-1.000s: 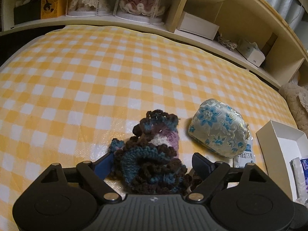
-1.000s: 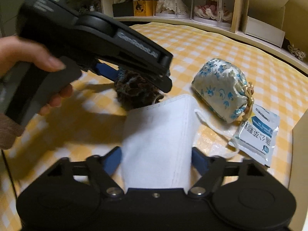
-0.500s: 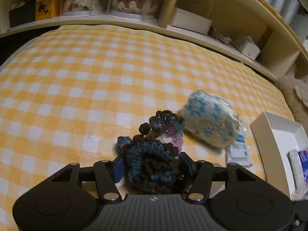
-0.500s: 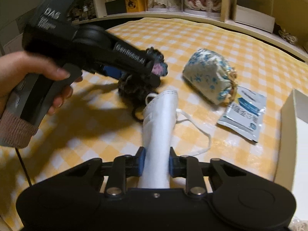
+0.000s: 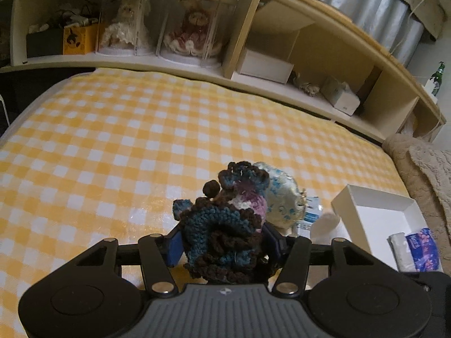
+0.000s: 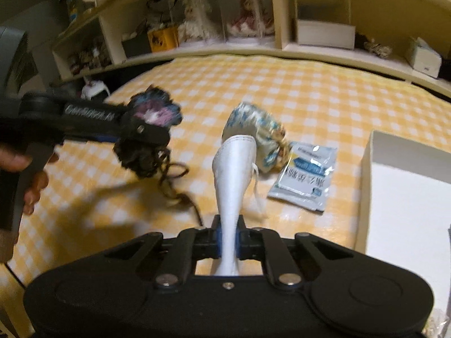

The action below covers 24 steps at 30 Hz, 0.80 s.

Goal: Organize soft objects
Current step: 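Grasp the crocheted scrunchies with left tool while right tool grasps the white mask, then carry scrunchies and mask into the white tray and open both tools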

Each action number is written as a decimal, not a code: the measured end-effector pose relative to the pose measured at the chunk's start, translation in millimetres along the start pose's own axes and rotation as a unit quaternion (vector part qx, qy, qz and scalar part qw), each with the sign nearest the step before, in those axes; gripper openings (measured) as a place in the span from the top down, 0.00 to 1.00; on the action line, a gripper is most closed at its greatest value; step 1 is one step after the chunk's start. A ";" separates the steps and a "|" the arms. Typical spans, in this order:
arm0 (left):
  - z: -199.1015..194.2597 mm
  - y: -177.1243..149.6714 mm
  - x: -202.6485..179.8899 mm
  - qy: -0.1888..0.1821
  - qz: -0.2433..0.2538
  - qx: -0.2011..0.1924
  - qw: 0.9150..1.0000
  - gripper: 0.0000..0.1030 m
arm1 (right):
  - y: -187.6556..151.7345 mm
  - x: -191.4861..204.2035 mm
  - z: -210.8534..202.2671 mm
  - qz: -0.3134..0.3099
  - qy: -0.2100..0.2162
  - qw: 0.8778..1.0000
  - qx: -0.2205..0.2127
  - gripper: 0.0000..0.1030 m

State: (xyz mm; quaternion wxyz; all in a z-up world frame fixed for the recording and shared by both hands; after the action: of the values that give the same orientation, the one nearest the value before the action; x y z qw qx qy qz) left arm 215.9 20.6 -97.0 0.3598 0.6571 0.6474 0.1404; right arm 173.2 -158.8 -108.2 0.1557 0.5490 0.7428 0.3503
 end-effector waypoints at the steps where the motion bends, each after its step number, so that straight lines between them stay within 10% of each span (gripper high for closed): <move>1: -4.8 -1.3 -1.5 -0.001 0.000 -0.002 1.000 0.44 | 1.4 -0.7 -3.1 0.003 0.000 1.000 -0.004 0.91; 24: -91.2 -8.3 -49.1 -0.070 0.026 -0.088 0.993 0.44 | 23.1 -26.8 -109.4 0.056 0.008 0.991 -0.124 0.92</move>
State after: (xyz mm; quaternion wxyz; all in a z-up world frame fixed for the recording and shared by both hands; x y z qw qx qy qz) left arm 144.4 -0.4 -24.7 0.4572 0.6475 0.5884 0.1599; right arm 131.5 -218.2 -19.1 0.1963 0.5634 0.6627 0.4526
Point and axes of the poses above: each gripper's, at about its wrist camera, not at the fingertips, and z roughly the way its jaws point, x to its left, y to its top, the point moved 3 cm from there along z, roughly the way its jaws point, and after that the axes turned 2 degrees about x, right-handed, at the moved point
